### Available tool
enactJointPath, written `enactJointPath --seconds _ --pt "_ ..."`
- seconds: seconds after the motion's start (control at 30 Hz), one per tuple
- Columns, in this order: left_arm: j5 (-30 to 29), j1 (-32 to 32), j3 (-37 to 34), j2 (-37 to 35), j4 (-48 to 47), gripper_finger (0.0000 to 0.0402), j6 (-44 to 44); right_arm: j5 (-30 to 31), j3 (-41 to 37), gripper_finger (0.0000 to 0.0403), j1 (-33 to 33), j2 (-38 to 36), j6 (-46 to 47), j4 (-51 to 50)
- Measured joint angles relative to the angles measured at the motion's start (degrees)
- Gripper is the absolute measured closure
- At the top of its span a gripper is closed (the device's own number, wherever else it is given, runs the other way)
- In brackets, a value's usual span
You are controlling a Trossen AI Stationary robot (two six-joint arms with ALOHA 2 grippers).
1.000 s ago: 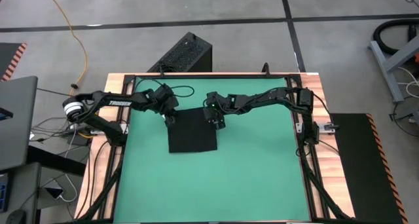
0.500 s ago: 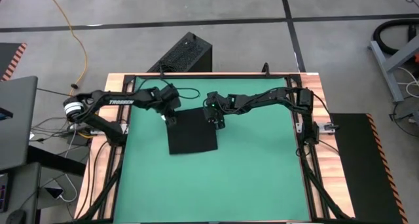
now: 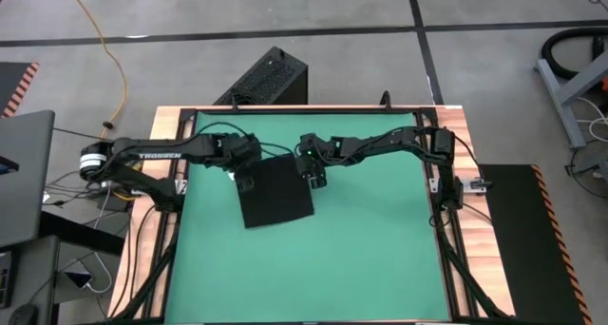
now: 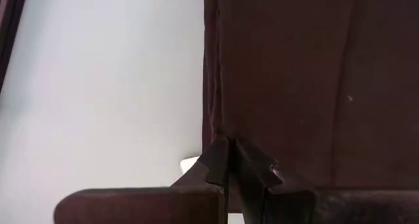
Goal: Roll towel
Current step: Roll the black towel
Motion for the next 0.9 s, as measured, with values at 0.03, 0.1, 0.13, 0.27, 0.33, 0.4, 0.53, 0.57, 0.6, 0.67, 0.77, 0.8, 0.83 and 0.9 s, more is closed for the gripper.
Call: enactJointPath --seconds 0.03,0.1,0.13,0.27,0.33,0.4,0.53,0.57,0.6,0.67,0.77,0.8,0.83,0.9 --pt "-0.42 -0.61 0.01 -0.41 -0.55 0.0401 -0.78 -0.91 0.00 0.0212 -0.09 0.00 0.00 0.00" --pt "-1.29 -1.74 0.01 -0.96 -1.72 0.0401 -2.17 -2.41 0.00 0.0212 -0.26 0.00 0.01 0.31" --pt "-1.64 -2.31 0.01 -1.12 -2.15 0.0401 -2.64 -2.80 0.00 0.0212 -0.26 0.00 0.02 0.77" --pt "-3.96 -4.46 0.01 -1.16 -2.57 0.0401 -3.76 -3.44 0.00 0.0212 -0.29 0.00 0.02 3.85" --pt "-4.87 -5.45 0.01 -1.17 -2.95 0.0401 -4.47 -3.69 0.00 0.0212 -0.60 0.00 -0.09 5.29" --pt "-5.53 -6.50 0.01 -1.18 -2.98 0.0401 -5.04 -3.75 0.00 0.0212 -1.02 0.61 -0.47 7.57" --pt "-6.16 -8.65 0.01 -1.18 -3.10 0.0401 -6.21 -4.18 -0.06 0.0212 -3.07 1.71 0.42 11.72" --pt "-6.46 -9.14 0.01 -1.18 -3.08 0.0401 -6.44 -4.72 0.11 0.0212 -3.50 2.18 1.21 13.50" --pt "-6.95 -9.73 0.01 -1.18 -3.11 0.0401 -6.69 -5.11 0.16 0.0213 -3.91 2.41 2.12 14.06" --pt "-8.13 -10.74 0.01 -1.21 -3.20 0.0401 -7.38 -6.37 -0.09 0.0218 -4.45 3.08 3.26 14.23" --pt "-9.90 -12.24 0.01 -1.21 -3.49 0.0401 -7.89 -6.46 -0.04 0.0226 -3.81 3.58 4.47 15.87" --pt "-10.26 -12.72 0.01 -1.21 -3.67 0.0401 -7.70 -6.49 -0.01 0.0229 -3.67 3.58 5.84 16.60" --pt "-10.60 -13.25 0.01 -1.21 -4.07 0.0401 -7.35 -6.84 0.15 0.0232 -3.43 3.56 7.40 16.75" --pt "-11.64 -14.17 0.01 -1.21 -4.97 0.0401 -7.60 -6.81 0.15 0.0236 -2.95 3.52 9.70 16.06"
